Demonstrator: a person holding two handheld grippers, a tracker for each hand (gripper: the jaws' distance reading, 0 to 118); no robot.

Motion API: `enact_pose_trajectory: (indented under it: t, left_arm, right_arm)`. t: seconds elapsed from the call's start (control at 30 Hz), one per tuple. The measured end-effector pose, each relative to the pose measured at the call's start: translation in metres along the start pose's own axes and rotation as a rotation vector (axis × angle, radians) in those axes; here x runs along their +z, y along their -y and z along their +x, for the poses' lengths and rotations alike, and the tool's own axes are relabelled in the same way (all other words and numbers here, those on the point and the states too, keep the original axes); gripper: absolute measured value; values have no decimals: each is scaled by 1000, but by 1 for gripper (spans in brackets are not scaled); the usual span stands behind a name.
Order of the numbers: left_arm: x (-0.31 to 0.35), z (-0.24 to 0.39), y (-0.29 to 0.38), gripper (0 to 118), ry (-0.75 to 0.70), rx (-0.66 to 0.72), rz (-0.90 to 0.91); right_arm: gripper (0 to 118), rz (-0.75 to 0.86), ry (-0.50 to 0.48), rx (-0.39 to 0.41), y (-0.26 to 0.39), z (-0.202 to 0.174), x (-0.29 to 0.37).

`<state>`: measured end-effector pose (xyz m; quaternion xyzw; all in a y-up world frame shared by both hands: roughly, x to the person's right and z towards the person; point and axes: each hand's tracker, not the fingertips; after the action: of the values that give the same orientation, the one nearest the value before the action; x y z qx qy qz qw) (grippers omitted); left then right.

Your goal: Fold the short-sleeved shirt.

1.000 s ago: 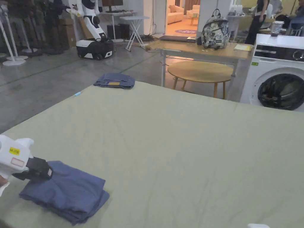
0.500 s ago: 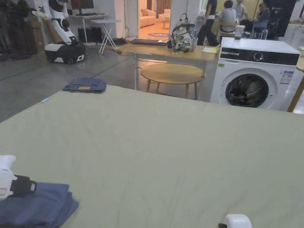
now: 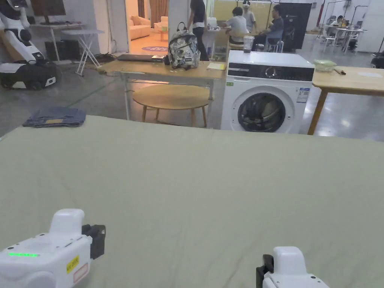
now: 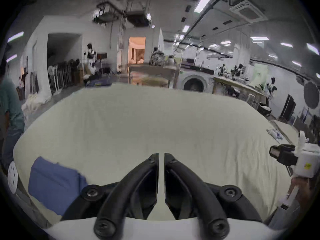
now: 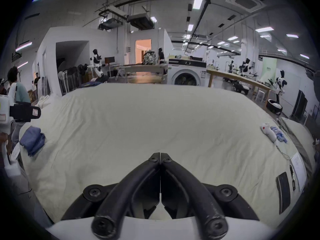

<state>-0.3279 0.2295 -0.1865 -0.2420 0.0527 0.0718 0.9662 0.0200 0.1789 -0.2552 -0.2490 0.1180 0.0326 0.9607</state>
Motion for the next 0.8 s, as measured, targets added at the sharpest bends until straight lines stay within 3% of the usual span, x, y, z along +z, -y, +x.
enact_pose_trajectory:
  t: [0.2, 0.5, 0.8]
  left_arm:
    - [-2, 70, 3, 1, -35, -69, 162]
    - [-13, 96, -6, 0, -98, -107, 359]
    - [-9, 92, -5, 0, -87, -90, 396]
  right_arm:
    - [0, 129, 70, -46, -24, 17, 13]
    - [0, 281, 125, -64, -36, 20, 23]
    - [0, 328, 127, -68, -32, 17, 31]
